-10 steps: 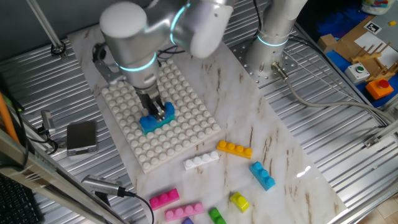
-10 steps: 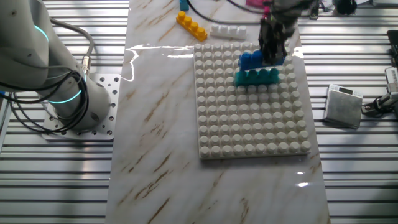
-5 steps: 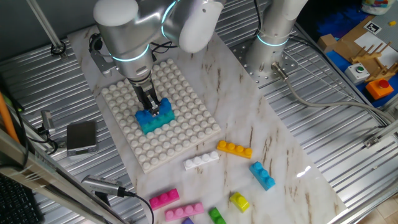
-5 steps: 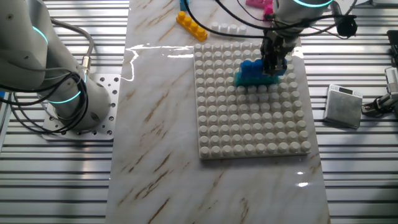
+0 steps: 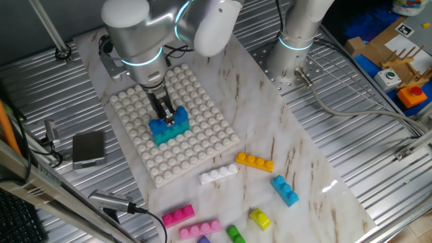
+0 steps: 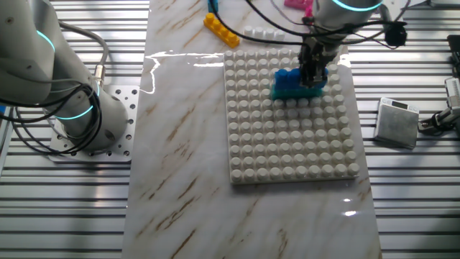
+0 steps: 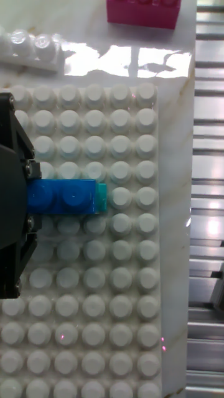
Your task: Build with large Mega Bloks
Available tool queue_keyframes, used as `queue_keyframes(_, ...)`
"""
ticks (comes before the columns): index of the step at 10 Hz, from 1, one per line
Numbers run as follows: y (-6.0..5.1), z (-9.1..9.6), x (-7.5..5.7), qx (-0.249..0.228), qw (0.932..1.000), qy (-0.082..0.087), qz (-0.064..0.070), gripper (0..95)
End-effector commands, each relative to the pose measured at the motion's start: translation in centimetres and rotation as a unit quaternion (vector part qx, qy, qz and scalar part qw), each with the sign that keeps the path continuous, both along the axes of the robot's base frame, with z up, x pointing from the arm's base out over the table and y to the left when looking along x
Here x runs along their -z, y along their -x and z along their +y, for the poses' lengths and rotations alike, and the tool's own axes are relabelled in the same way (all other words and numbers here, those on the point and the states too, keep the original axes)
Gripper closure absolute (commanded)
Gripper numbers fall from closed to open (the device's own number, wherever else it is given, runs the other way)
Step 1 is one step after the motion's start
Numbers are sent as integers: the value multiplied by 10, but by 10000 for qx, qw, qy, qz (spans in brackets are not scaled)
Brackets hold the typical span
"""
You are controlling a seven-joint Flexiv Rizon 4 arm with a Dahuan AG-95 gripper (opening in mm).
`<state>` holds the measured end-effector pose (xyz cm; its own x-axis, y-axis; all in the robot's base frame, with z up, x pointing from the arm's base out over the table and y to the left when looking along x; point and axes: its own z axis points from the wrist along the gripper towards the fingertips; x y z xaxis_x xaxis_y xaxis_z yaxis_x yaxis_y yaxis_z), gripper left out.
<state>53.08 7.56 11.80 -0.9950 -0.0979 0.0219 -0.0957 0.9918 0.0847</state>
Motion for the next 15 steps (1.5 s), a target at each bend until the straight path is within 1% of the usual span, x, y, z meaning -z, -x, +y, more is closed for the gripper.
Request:
queue_keyframes(1,-1,3,3,-15,10000,6,-11,950)
queue_keyframes(2,-1,4,4,-16,10000,8,-10,950)
queue_keyframes(6,-5,2,10,15,9999,29,-111,950)
queue_keyframes(10,-7,1,11,59,9999,10,-126,950)
queue_keyframes(13,-9,1,14,72,9999,-39,-130,950)
queue_keyframes(15,-10,0,16,55,9999,-30,-137,950)
